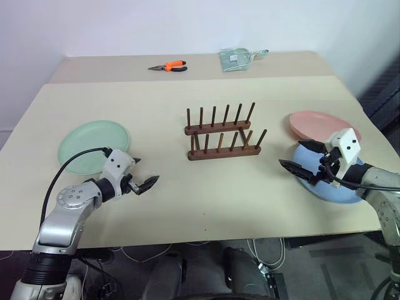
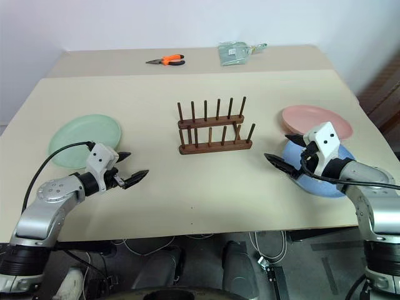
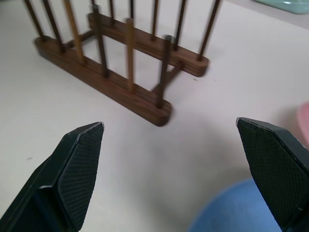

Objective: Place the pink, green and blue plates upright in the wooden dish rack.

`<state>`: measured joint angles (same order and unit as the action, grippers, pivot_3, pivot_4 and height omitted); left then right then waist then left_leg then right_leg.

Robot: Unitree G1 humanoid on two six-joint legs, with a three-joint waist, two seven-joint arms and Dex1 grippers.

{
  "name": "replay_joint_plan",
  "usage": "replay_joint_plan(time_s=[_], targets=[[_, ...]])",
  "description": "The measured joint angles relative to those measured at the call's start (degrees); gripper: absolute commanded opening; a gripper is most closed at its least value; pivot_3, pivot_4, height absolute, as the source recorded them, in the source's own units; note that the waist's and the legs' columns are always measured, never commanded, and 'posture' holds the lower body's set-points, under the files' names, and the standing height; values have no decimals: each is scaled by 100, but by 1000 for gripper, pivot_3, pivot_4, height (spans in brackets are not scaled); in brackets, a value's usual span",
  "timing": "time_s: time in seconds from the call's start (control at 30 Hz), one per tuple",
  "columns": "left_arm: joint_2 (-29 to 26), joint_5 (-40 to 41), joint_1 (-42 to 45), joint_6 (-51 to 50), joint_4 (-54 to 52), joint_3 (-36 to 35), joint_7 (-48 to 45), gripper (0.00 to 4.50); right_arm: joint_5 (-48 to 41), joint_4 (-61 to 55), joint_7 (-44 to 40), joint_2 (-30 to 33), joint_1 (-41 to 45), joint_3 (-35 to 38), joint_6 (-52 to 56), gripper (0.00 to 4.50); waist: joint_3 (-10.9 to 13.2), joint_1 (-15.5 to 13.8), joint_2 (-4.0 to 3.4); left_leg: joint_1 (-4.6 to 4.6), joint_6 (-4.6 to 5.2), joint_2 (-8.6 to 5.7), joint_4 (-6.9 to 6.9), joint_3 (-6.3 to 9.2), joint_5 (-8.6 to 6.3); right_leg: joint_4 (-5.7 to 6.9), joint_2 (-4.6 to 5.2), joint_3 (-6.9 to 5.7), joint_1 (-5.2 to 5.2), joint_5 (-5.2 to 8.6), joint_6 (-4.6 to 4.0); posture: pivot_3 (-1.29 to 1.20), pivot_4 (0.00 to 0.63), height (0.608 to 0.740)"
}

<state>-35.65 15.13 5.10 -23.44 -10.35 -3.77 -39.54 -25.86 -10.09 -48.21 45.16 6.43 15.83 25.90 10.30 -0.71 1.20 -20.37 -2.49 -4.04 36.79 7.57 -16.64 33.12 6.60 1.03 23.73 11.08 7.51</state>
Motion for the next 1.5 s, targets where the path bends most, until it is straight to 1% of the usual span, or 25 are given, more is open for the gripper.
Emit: replay_joint_plan(time_s=[0.3,0.4,0.6,0.67,0.77,0.87,0.9,0.93,1.0,1.03,1.07,1.13,1.17,1.27,1.5], targets=[[96,-46,20,5,5,82,39,4453,172,138,89,-150,143,-235,-201,4500,1,-1,-1,-1,1,-1,4,0,-1,1,0,0,0,-1,-2,0,150,740],[174,-36,266,5,151,254,-135,4453,176,56,51,-146,106,-342,-63,4500,1,-12,-1,-3,1,-1,9,4,-1,1,0,-5,-4,-1,-2,0,150,740],[528,-319,1561,305,1482,1066,-712,4453,207,-716,309,-338,-268,-598,77,4500,1,-5,-1,-2,4,-5,18,7,-3,2,1,-9,-9,-9,13,0,150,740],[763,-514,2122,601,2210,1367,-918,4453,211,-943,430,-423,-415,-641,126,4500,1,-18,1,-5,4,-7,22,9,-3,0,1,-12,-9,-10,15,0,150,740],[1076,-668,2731,949,3075,1556,-1148,4453,226,-1188,604,-509,-580,-641,134,4500,1,-11,3,-3,6,-9,23,9,-4,0,4,-13,-13,-9,17,0,150,740],[1475,-929,3456,1434,4198,1736,-1330,4453,268,-1442,820,-604,-839,-644,157,4500,0,-26,3,-3,8,-11,28,10,-5,-2,6,-15,-18,-8,21,0,150,740],[1566,-979,3593,1574,4449,1762,-1407,4230,268,-1535,886,-609,-900,-639,190,4500,-1,-17,1,-1,10,-12,28,9,-6,-1,9,-14,-19,-6,23,0,150,740],[1646,-1005,3675,1698,4646,1763,-1492,3911,267,-1636,957,-611,-947,-631,237,4500,-1,-12,1,0,13,-12,28,9,-8,-2,9,-14,-21,-5,26,0,150,740],[1776,-1012,3759,1890,4905,1751,-1602,3123,264,-1813,1048,-611,-1055,-589,281,4500,-1,-8,2,1,15,-11,27,10,-10,0,9,-15,-21,-2,32,0,150,740],[1811,-1013,3791,1949,4995,1748,-1662,2687,264,-1857,1080,-610,-1083,-575,321,4500,-1,-8,2,1,15,-11,27,11,-10,0,8,-15,-21,-2,33,0,150,740],[1833,-1014,3796,2009,5037,1747,-1712,2099,264,-1893,1106,-610,-1097,-569,364,4500,-2,-7,1,1,15,-11,27,11,-10,-1,9,-15,-21,-2,33,0,150,740],[1814,-1000,3752,2046,4976,1760,-1965,1164,249,-2010,1127,-578,-1178,-530,435,4500,-2,-6,2,1,16,-11,27,11,-10,-1,9,-14,-21,-2,34,0,150,740],[1817,-992,3661,2032,4781,1749,-2024,812,226,-2052,1083,-483,-1214,-494,508,4500,-2,-5,1,1,17,-11,27,10,-11,0,10,-13,-22,-1,34,0,150,740],[1619,-971,3277,1868,4071,1838,-2401,793,127,-2154,864,-133,-1351,-298,680,4500,-3,-4,0,2,19,-10,27,11,-12,-1,11,-13,-23,-1,33,0,150,740],[990,-897,2355,1163,2226,1992,-2790,793,-50,-2375,371,248,-1852,-36,871,4500,-3,-4,-1,3,20,-5,27,11,-14,-1,10,-13,-26,9,21,0,150,740]])
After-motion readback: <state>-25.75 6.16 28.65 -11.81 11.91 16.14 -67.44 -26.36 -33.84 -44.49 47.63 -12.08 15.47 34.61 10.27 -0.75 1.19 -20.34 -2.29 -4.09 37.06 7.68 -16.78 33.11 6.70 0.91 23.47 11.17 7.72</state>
